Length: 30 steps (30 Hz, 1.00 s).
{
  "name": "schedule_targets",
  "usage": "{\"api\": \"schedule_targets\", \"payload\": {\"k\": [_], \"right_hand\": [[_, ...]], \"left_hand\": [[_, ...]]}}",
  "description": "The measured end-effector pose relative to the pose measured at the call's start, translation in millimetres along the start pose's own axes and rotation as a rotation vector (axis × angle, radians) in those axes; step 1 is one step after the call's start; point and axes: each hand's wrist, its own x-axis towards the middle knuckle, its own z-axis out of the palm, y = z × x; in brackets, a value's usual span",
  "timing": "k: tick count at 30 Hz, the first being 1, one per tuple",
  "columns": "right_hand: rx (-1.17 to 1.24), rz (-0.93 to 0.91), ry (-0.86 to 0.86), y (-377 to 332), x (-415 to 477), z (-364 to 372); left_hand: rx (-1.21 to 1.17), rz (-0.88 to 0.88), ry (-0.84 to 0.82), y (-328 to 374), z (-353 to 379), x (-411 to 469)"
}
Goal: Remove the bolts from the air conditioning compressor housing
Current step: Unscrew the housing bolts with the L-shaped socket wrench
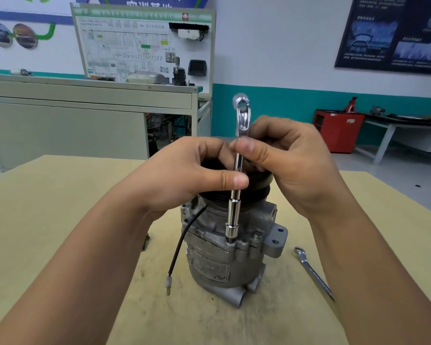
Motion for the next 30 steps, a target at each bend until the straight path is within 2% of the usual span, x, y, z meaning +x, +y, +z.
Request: {"api": "schedule_targets", "payload": {"k": [7,18,23,27,30], "right_hand": [[-0.032,0.009,0.057,-1.5,-0.4,5.1],[-0.145,-0.043,-0.042,-1.8,-0.5,2.0],[-0.16,-0.023,-0.068,-2.8,-1.5,1.6],[-0.072,0.002,-0.018,-1.4,-1.4,1.7],[-0.105,0.025,0.003,0.0,-0.9,3.2]], "left_hand": [[0.019,-0.018,0.028,6.7,4.0,-0.1],[0.0,-0.011,-0.073,3.3,-1.4,-1.3],[-0.002,-0.015,-0.044,0.7,-1.1,-0.2],[0.016,-0.028,0.003,3.3,0.4,-1.2],[0.047,-0.045,0.027,6.7,3.3,-1.5]]}}
